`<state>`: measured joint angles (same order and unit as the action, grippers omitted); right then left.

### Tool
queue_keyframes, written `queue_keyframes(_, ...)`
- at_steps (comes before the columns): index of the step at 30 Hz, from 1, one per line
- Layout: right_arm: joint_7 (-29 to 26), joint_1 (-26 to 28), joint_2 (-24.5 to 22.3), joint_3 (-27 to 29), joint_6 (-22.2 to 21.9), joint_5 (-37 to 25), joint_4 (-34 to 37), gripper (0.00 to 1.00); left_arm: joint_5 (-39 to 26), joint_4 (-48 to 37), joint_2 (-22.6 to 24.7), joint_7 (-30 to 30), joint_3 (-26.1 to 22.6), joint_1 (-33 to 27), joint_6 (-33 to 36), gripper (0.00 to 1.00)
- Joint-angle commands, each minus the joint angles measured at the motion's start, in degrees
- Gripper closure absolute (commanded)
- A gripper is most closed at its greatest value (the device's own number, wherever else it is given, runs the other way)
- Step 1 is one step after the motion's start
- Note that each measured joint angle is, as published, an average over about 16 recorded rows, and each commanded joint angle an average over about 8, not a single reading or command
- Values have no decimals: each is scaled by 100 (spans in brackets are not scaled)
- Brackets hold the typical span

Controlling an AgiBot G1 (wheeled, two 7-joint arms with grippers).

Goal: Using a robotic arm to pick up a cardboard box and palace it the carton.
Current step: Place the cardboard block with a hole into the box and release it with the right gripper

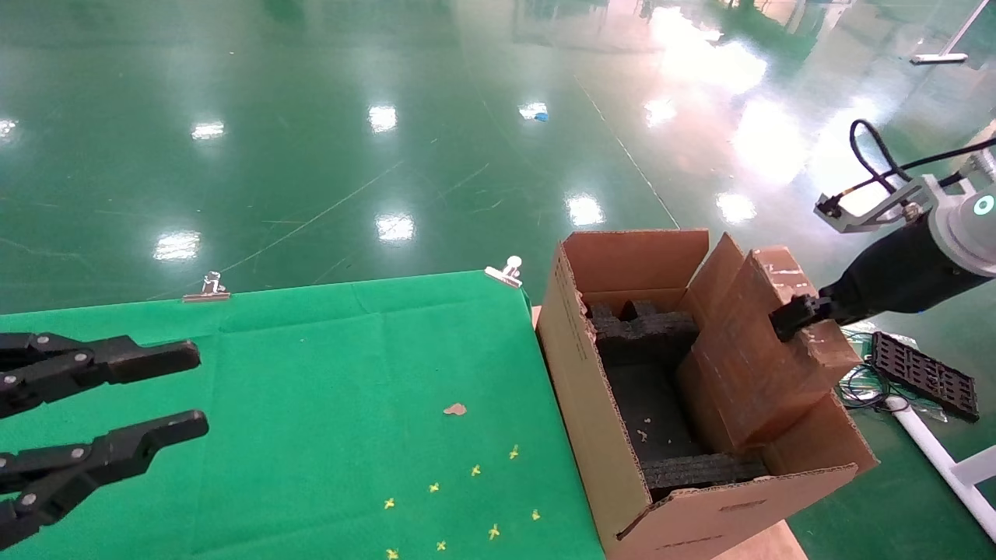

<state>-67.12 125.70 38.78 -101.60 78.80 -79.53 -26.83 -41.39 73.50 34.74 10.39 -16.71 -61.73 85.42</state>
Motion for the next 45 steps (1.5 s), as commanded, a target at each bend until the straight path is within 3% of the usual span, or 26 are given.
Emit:
queue_keyframes(1,-26,-67,5,-28,-45,-33,26,100,0,0,0,0,-1,0,0,0)
queue_keyframes(15,65,-1067,325,-50,-825,80,326,100,4,0,-2,-3,-6,-1,-2,0)
queue_keyframes(23,426,-1830,422,114,-1566,399,526,100,6,0,-3,-4,-8,-2,-4,0)
queue_keyframes(29,683,-2143,497,183,-1789,538,747,100,7,0,-4,-5,-10,-2,-4,0)
queue_keyframes(30,717,-2169,510,191,-1794,554,788,96,7,0,-4,-5,-11,-2,-5,0)
queue_keyframes(37,974,-2241,554,279,-1685,713,1066,9,9,0,-5,-6,-13,-3,-6,0)
queue_keyframes(38,1015,-2244,560,292,-1667,734,1106,0,9,0,-5,-7,-13,-3,-6,0)
queue_keyframes(45,1227,-2249,652,322,-1595,778,1380,0,11,0,-6,-8,-16,-3,-7,0)
